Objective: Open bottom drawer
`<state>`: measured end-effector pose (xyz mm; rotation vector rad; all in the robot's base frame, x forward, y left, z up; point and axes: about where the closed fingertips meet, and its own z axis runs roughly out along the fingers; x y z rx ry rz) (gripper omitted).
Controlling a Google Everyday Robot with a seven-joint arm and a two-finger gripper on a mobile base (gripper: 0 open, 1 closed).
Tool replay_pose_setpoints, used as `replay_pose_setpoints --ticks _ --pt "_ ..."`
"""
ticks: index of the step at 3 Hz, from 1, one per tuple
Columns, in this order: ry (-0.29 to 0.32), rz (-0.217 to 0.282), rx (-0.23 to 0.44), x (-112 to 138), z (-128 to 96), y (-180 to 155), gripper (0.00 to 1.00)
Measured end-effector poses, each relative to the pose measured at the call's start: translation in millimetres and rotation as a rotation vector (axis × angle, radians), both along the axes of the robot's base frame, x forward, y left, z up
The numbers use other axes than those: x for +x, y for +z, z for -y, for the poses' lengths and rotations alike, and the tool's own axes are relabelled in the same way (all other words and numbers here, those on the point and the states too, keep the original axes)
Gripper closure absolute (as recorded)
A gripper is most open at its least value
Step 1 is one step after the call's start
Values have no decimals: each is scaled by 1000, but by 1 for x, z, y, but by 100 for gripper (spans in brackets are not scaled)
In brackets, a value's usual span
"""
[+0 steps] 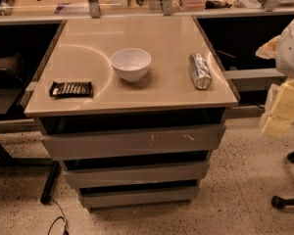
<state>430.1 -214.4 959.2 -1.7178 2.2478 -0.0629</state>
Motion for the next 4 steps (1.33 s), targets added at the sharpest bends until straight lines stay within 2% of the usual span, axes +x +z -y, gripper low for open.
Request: replay_pose_setpoints --ticks 1,2,3,4 --pt "-16 -63 58 -21 -12 -49 0" --pt "-23 -153 98 -38 -27 -126 0" --pt "-45 -255 110 -45 -41 -201 0" --pt "-45 -256 110 -45 -41 -201 0"
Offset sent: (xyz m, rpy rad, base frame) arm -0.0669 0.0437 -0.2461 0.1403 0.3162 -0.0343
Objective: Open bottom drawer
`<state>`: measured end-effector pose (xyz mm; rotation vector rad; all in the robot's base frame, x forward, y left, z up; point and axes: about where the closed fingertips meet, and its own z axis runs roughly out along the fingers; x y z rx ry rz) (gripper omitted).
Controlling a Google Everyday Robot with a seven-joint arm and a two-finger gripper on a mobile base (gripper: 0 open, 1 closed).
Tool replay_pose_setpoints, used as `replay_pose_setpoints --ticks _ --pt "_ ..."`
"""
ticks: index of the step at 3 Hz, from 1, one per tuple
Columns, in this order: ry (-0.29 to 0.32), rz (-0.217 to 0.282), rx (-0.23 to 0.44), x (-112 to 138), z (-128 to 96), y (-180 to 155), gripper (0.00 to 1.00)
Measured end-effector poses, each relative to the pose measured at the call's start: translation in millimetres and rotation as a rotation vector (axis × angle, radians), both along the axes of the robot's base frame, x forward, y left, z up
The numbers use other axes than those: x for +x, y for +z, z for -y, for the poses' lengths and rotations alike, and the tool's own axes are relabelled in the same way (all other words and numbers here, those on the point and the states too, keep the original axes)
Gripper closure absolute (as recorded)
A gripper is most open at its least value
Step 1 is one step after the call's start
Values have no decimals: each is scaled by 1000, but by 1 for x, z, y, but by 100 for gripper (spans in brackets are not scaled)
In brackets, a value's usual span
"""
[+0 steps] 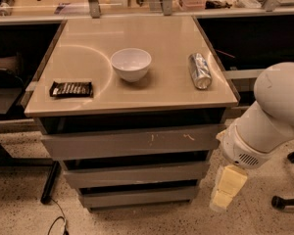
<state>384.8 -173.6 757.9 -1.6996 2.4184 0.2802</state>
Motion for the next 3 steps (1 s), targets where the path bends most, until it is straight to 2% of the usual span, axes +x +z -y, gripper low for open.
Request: replay_pose_setpoints --ticks 1,2,3 --pt "-18 -73 69 -6 -18 -53 0" --pt "-64 -158 146 -9 -39 -134 0" --pt "-98 -199 201 -4 -55 -202 0"
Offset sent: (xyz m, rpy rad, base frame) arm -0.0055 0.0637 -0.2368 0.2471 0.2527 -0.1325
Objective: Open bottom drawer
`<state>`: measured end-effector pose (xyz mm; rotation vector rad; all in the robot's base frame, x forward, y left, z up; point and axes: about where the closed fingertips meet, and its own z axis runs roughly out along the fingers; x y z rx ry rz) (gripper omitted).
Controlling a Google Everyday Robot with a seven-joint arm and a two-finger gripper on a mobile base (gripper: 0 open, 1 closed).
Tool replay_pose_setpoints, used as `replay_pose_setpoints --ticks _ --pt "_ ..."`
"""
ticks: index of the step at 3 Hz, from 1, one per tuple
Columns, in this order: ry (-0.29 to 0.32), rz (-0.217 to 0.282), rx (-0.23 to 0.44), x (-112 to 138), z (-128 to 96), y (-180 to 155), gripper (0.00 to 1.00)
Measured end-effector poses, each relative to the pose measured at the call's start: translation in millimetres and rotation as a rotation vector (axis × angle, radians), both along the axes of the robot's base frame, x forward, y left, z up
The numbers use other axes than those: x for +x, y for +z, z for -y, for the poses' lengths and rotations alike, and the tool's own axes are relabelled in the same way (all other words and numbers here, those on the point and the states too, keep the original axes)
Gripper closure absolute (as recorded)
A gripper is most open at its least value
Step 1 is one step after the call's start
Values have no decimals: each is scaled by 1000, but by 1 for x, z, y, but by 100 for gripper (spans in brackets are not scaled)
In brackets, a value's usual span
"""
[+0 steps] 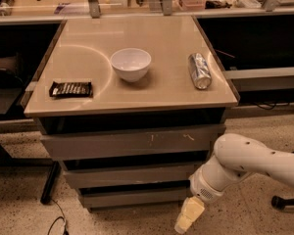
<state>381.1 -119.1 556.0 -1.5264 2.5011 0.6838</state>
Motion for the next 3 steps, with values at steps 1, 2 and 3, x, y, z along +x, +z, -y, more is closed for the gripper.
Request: replay_pose_setpoints --ticks 1,2,3 --pt "0 0 0 0 0 0 0" --pt "20 2 40 -1 -4 -19 0" --pt "19 26 109 16 -5 -60 0"
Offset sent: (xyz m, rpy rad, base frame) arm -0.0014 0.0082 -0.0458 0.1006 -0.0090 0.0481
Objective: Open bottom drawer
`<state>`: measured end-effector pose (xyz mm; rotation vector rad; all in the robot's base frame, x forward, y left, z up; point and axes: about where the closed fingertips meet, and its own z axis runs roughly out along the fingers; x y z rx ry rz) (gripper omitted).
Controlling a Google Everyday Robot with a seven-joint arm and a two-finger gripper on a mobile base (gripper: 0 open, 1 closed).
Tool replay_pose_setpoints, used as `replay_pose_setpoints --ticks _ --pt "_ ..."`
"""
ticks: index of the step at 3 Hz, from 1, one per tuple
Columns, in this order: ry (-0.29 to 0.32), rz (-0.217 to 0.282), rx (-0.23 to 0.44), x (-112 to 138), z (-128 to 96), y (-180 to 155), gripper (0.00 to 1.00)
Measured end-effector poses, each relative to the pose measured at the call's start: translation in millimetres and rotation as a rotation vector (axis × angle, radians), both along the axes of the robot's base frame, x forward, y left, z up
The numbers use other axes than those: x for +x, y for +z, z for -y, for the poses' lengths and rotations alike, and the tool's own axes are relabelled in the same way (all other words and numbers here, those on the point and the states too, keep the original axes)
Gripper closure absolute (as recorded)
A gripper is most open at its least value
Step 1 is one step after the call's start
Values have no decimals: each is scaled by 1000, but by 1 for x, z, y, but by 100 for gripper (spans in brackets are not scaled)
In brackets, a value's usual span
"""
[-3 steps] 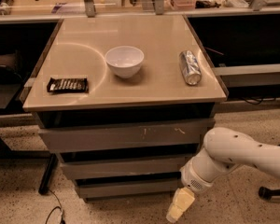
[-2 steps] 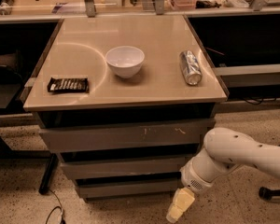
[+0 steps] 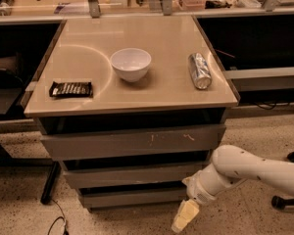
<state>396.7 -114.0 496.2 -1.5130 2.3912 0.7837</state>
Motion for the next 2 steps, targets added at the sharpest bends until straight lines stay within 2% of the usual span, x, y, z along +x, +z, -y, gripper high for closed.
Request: replay_pose_setpoints --ticks 1,2 --pt "-13 6 63 17 3 -49 0" --pt "-14 -16 105 25 2 -95 0"
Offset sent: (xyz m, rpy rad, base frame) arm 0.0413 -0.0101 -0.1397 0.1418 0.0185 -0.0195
